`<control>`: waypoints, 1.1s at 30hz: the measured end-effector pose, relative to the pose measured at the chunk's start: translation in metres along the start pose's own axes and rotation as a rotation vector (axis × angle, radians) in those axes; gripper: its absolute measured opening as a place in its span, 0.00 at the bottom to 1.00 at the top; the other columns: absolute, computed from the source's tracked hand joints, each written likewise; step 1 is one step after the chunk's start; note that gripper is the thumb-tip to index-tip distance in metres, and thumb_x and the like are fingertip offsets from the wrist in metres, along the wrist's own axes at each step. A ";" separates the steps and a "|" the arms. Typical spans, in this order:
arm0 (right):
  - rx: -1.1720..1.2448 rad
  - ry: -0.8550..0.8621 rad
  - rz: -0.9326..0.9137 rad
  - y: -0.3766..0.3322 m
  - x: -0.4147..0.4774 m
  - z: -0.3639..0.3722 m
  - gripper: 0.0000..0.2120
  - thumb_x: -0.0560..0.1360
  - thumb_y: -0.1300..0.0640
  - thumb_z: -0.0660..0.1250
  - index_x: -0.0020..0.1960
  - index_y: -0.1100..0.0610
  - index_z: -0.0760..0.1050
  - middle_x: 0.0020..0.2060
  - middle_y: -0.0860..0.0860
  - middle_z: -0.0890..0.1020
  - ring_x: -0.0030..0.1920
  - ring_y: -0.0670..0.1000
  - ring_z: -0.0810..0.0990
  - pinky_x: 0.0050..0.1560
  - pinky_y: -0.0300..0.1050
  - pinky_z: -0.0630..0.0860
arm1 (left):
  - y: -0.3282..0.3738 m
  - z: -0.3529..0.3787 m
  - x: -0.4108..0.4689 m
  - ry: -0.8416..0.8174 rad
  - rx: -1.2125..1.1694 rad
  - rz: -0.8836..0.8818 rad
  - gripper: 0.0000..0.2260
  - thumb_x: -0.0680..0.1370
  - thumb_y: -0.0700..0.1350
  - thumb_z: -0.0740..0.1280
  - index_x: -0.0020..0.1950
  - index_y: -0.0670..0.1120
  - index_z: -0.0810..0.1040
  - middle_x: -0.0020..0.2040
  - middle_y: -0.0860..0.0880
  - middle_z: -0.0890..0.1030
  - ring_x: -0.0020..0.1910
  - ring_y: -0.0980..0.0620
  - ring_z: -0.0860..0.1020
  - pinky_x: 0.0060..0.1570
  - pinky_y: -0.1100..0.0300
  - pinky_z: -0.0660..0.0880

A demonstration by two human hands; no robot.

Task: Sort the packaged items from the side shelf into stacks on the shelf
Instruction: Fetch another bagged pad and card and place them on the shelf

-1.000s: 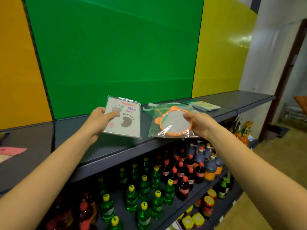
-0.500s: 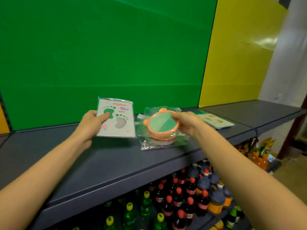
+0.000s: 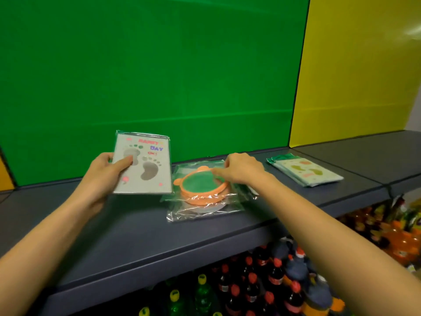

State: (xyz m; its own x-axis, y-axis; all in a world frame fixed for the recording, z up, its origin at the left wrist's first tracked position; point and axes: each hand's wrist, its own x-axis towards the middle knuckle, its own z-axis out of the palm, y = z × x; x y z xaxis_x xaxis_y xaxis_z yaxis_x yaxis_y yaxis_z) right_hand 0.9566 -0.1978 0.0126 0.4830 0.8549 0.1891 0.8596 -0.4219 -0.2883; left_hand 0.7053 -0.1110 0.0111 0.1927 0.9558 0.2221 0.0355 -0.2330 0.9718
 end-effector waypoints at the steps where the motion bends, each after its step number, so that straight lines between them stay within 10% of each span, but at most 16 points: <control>1: 0.000 -0.007 -0.038 0.007 0.002 -0.003 0.27 0.72 0.35 0.61 0.55 0.57 0.78 0.58 0.57 0.80 0.58 0.59 0.77 0.53 0.48 0.72 | 0.004 0.007 -0.003 0.030 -0.011 0.029 0.02 0.78 0.42 0.64 0.47 0.46 0.71 0.42 0.45 0.79 0.24 0.60 0.79 0.23 0.69 0.75; 10: -0.002 0.006 -0.239 0.134 0.020 -0.047 0.16 0.73 0.42 0.62 0.56 0.50 0.77 0.59 0.52 0.80 0.60 0.57 0.77 0.60 0.52 0.74 | 0.050 0.132 -0.029 0.113 -0.008 0.145 0.11 0.77 0.42 0.64 0.58 0.40 0.71 0.47 0.42 0.80 0.36 0.50 0.77 0.36 0.58 0.76; 16: 0.028 0.030 -0.232 0.230 0.034 -0.079 0.13 0.74 0.48 0.64 0.54 0.53 0.79 0.55 0.53 0.82 0.57 0.55 0.79 0.56 0.47 0.75 | 0.052 0.266 -0.044 -0.056 -0.061 -0.009 0.07 0.79 0.38 0.60 0.41 0.42 0.74 0.26 0.51 0.81 0.21 0.61 0.77 0.23 0.70 0.74; 23: 0.062 0.054 -0.189 0.299 0.046 -0.102 0.13 0.75 0.49 0.64 0.54 0.54 0.79 0.55 0.53 0.82 0.55 0.55 0.78 0.55 0.47 0.74 | 0.026 0.392 -0.044 -0.128 0.001 -0.209 0.14 0.79 0.38 0.60 0.63 0.33 0.68 0.56 0.39 0.79 0.42 0.48 0.78 0.34 0.59 0.75; 26: 0.073 0.064 -0.194 0.314 0.047 -0.105 0.12 0.74 0.49 0.65 0.53 0.53 0.80 0.54 0.53 0.83 0.55 0.55 0.79 0.57 0.48 0.76 | 0.019 0.414 -0.041 -0.187 0.065 -0.267 0.17 0.77 0.38 0.63 0.63 0.31 0.69 0.50 0.39 0.80 0.33 0.49 0.77 0.29 0.57 0.78; 33: 0.057 0.024 -0.309 0.302 0.050 -0.098 0.13 0.75 0.48 0.64 0.55 0.52 0.78 0.54 0.51 0.82 0.55 0.53 0.79 0.57 0.51 0.76 | 0.023 0.393 -0.046 -0.017 1.088 0.144 0.20 0.77 0.53 0.62 0.65 0.44 0.70 0.65 0.41 0.71 0.63 0.41 0.71 0.60 0.48 0.70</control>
State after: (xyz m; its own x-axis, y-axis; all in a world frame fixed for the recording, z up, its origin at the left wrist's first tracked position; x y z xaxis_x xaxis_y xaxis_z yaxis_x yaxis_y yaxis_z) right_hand 1.2570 -0.3122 0.0272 0.2052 0.9323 0.2978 0.9558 -0.1255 -0.2658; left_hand 1.0827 -0.2307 -0.0080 0.2777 0.9063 0.3186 0.8560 -0.3839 0.3461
